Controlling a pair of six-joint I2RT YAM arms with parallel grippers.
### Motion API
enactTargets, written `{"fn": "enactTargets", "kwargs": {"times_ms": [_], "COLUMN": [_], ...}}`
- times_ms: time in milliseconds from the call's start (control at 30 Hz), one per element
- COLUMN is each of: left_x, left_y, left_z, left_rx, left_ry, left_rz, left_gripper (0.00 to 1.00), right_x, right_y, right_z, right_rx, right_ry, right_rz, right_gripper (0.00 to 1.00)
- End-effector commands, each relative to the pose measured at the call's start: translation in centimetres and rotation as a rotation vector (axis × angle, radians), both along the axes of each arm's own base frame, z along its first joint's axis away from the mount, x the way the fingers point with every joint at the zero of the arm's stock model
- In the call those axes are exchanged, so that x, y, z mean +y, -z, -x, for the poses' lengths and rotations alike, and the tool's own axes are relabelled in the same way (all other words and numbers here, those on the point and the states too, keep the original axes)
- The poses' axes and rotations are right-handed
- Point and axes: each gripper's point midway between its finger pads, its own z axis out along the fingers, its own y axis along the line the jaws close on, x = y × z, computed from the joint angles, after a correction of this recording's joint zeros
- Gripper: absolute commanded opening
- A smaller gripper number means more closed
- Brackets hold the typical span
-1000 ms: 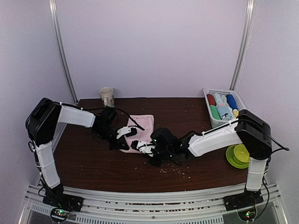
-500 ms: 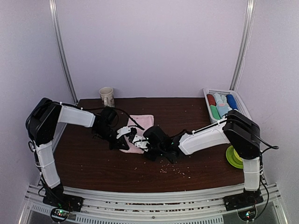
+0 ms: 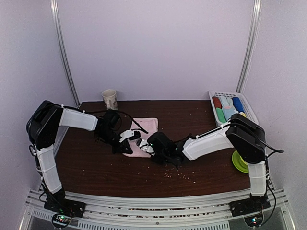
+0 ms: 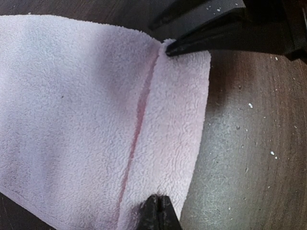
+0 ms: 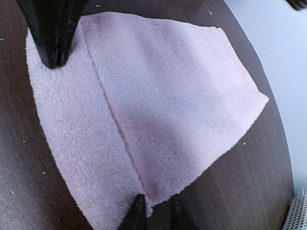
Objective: Roll the towels
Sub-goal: Roll the towel at the center of the board.
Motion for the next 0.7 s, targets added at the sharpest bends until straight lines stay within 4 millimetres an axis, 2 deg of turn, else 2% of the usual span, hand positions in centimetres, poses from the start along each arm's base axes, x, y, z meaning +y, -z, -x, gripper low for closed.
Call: {"fn": "enactTargets", "kwargs": {"times_ms": [0, 133, 233, 300, 433, 533, 667], "left_x": [2.4, 2.5, 2.6, 2.5, 2.7, 2.7, 3.0], "left_y": [3.1, 3.3, 3.5, 3.6, 4.2, 4.5, 4.7], "left_z": [1.8, 1.7, 1.6, 1.6, 1.5, 1.2, 1.2], "left_rx": [0.112, 0.156, 0.193, 0.223, 0.288, 0.325, 0.340], "left_ry": [-0.021, -0.032, -0.039, -0.042, -0.065, -0.077, -0.078], "left_rz": [-0.104, -0.092, -0.085, -0.077, -0.079, -0.077, -0.078], "left_gripper": [0.00, 0.00, 0.00, 0.00, 0.00, 0.00, 0.00], "right_x": [-1.5, -1.3, -1.3, -1.2, -0.9, -0.5, -0.5], "right_y": [-3.0, -4.2, -3.6, -2.8, -0.9, -0.4, 0.4], "right_z": [0.7, 4.1, 6.7, 7.6, 8.0, 7.9, 6.6], "right_rx": [-0.066, -0.131, -0.200, -0.217, -0.258, -0.307, -0.350], "right_ry": [-0.043, -0.232, -0.346, -0.383, -0.397, -0.397, -0.359], "right_rz": [0.033, 0.075, 0.152, 0.201, 0.299, 0.336, 0.413], "right_gripper": [0.31, 0.48, 0.58, 0.59, 0.59, 0.59, 0.58]}}
